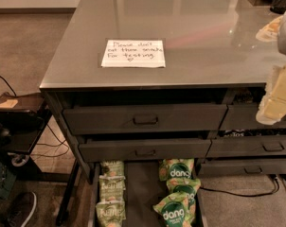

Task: Pick green rice chip bag from bottom drawer and place on counter

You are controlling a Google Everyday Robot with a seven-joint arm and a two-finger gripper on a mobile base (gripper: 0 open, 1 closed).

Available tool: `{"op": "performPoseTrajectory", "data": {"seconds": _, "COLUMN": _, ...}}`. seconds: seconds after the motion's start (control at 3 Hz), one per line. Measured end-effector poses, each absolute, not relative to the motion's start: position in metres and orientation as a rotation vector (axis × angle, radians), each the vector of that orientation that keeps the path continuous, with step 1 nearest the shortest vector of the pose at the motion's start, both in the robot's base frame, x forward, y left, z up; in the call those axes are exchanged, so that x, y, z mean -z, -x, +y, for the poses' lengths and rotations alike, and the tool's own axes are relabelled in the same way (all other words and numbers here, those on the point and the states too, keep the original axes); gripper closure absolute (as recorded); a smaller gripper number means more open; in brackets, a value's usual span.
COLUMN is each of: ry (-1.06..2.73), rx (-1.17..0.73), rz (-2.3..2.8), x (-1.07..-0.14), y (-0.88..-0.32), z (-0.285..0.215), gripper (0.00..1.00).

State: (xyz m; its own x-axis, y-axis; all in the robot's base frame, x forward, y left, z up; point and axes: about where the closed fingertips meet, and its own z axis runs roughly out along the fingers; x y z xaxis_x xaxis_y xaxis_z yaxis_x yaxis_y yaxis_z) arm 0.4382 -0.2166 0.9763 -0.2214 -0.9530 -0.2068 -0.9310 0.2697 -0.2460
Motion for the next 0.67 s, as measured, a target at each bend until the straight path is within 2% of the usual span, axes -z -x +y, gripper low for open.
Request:
{"op": "performPoseTrajectory", "data": {"seconds": 0.33, "ry": 1.724, "rx": 0.098, "rz": 2.232, "x": -0.976, "y": -0.438, "z": -0.217, "gripper": 0.00}}
{"op": "performPoseTrajectory", "data": {"seconds": 0.67, "ry": 1.693, "rx": -0.006, "rz": 2.235, "x": -0.956, "y": -0.433, "z": -0.214, "gripper": 0.00}}
